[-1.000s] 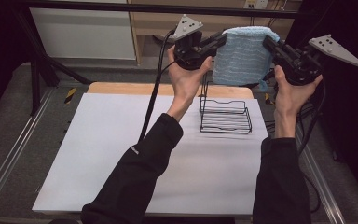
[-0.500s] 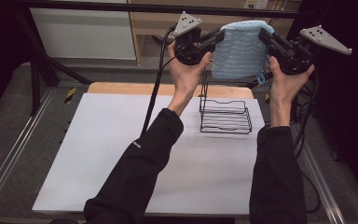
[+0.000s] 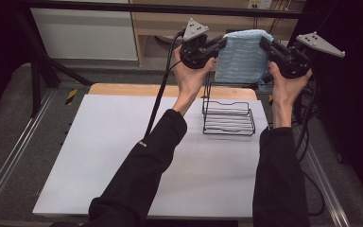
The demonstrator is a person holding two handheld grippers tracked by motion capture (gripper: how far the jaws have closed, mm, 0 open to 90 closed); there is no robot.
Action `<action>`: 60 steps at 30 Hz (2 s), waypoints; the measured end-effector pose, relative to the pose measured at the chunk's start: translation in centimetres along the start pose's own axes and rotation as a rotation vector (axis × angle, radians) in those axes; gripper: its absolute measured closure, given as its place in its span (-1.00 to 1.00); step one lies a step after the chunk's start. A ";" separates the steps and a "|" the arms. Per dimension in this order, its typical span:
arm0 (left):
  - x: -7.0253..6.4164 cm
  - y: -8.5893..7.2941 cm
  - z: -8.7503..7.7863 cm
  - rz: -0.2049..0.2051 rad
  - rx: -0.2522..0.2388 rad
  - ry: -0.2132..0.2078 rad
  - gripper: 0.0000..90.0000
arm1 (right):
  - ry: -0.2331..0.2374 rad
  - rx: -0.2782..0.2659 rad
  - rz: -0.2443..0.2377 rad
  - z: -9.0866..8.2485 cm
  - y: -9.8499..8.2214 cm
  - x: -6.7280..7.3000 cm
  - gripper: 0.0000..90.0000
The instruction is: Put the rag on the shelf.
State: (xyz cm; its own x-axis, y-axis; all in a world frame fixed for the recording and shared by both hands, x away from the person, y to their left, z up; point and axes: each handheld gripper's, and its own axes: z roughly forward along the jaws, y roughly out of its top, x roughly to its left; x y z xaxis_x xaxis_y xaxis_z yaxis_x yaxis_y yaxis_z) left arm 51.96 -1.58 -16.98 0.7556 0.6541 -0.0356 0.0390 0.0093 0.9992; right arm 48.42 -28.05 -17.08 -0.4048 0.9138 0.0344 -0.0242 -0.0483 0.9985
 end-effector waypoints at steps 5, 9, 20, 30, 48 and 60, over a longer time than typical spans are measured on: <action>0.1 -0.6 0.2 0.014 0.033 -0.014 0.85 | 0.007 0.009 0.011 -0.4 -1.3 -0.3 0.78; -0.1 -1.4 0.1 0.016 0.048 -0.031 0.85 | 0.010 0.021 0.015 -0.9 -2.2 -0.5 0.78; -0.4 -2.9 0.0 0.025 0.078 -0.061 0.85 | 0.017 0.054 0.032 -1.8 -3.9 -0.8 0.78; -0.5 -3.8 -0.3 0.031 0.100 -0.086 0.85 | 0.029 0.075 0.023 -2.6 -4.7 -0.7 0.78; -1.0 -5.1 -0.7 0.071 0.167 -0.114 0.84 | 0.039 0.125 -0.006 -3.5 -5.8 -0.7 0.76; -1.5 -5.8 -1.7 0.035 0.208 -0.157 0.79 | 0.072 0.169 0.006 -4.4 -6.5 -0.6 0.74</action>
State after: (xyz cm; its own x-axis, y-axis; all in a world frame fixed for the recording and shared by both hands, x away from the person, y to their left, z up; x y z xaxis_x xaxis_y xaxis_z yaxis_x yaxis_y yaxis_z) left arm 49.44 -1.32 -22.67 0.8505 0.5257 -0.0194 0.1321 -0.1777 0.9752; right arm 44.78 -30.11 -23.74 -0.4686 0.8823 0.0436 0.1299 0.0200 0.9913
